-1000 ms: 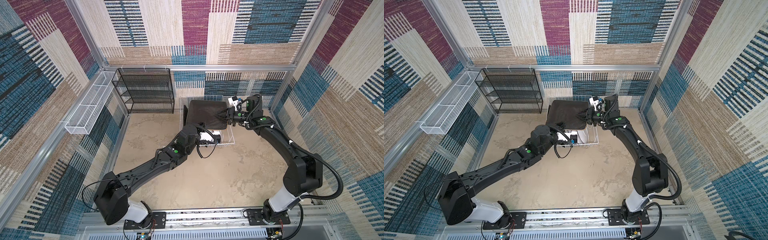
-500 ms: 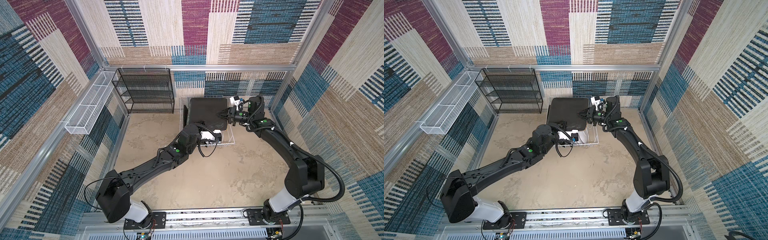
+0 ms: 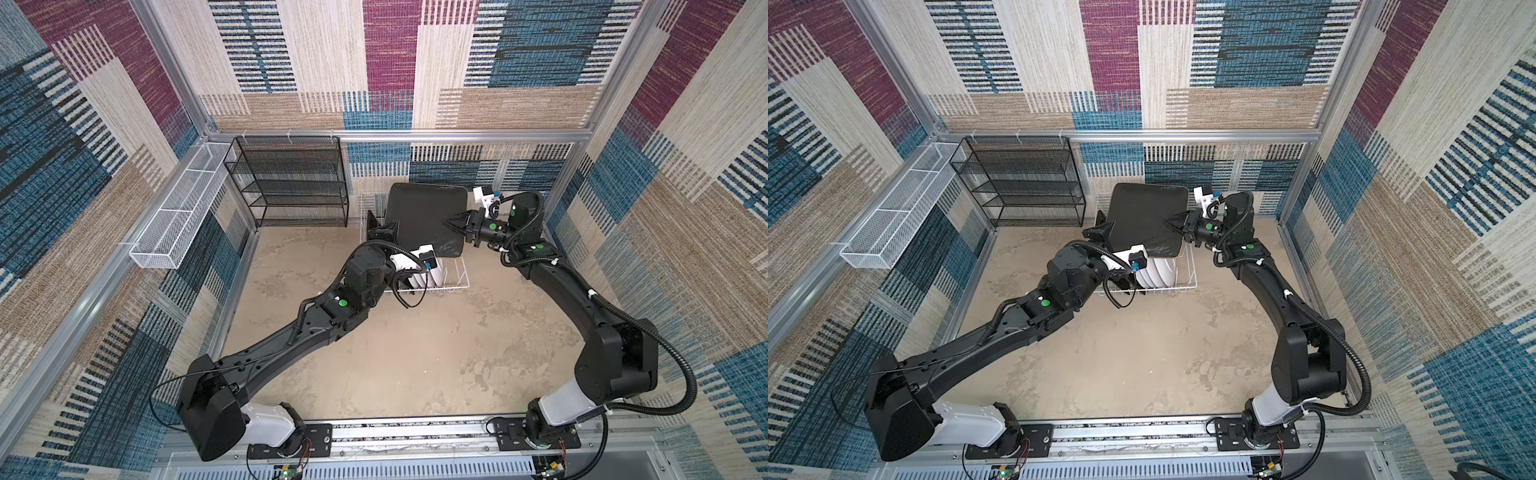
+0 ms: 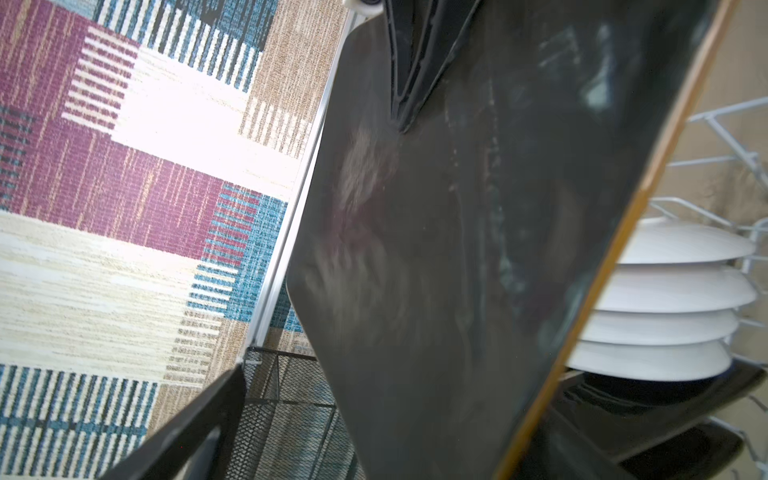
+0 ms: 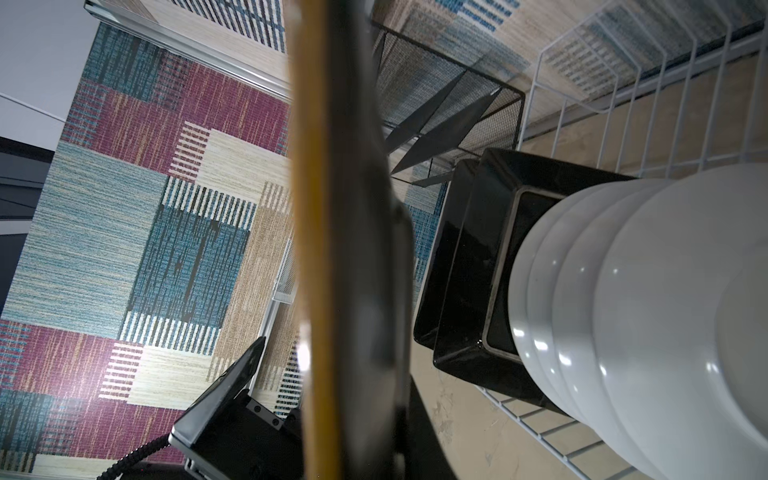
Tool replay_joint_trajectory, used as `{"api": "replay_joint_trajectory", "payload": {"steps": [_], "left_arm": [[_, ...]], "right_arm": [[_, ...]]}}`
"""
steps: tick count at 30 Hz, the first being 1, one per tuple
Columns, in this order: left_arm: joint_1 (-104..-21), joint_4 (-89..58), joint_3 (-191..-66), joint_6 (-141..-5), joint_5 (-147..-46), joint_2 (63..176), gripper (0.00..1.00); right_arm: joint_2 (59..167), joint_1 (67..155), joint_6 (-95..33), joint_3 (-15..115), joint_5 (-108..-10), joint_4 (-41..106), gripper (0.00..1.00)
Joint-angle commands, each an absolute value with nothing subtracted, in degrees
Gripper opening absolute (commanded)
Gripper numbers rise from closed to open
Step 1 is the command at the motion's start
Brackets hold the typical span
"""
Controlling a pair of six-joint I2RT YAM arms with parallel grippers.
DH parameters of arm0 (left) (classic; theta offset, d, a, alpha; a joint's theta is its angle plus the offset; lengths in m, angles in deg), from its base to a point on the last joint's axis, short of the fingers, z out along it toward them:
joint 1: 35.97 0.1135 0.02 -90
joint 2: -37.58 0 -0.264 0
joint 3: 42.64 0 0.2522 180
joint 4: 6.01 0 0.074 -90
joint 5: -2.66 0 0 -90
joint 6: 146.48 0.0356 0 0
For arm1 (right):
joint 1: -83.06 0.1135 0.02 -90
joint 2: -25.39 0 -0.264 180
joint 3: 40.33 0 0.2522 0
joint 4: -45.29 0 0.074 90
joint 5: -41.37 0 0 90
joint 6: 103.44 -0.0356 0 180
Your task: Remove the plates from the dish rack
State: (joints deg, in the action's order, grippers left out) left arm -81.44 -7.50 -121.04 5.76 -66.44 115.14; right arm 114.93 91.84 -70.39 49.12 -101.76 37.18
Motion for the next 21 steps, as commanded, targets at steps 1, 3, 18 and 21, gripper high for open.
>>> {"api": "replay_joint_trajectory", "payload": {"steps": [1,3,18,21], "left_arm": [[-81.30,-11.17,-121.77,-4.09,-66.95,113.48,0.97],[-80.98,-12.61,-122.12,-8.64,-67.07,112.57,0.97],[-64.56,-35.08,-137.17,-56.95,-89.87,112.41,0.97],[-61.45,-38.42,-140.75,-62.89,-95.14,115.31,0.97]], "right_arm": [[113.61,90.65,-71.89,48.93,-101.04,45.70,0.00],[112.82,90.29,-71.24,48.25,-100.50,46.22,0.00],[109.68,89.39,-65.95,45.51,-98.89,43.48,0.00],[109.76,89.39,-65.13,45.64,-100.16,43.28,0.00]]}}
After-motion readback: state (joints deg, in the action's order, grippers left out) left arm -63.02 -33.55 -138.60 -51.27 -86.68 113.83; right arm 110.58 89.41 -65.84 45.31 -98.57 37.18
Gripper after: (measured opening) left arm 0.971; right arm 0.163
